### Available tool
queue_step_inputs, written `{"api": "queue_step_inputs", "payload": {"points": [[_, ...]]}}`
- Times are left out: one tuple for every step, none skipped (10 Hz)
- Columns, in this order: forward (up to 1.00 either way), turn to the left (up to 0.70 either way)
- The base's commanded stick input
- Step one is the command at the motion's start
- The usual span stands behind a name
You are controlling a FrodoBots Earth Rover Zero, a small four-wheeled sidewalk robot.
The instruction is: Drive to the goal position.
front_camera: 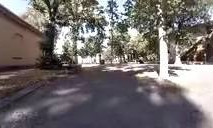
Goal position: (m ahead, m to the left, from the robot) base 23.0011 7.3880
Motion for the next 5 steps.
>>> {"api": "queue_step_inputs", "payload": {"points": [[0.70,0.28],[0.70,0.00],[0.70,0.00],[0.70,0.00],[0.70,0.00]]}}
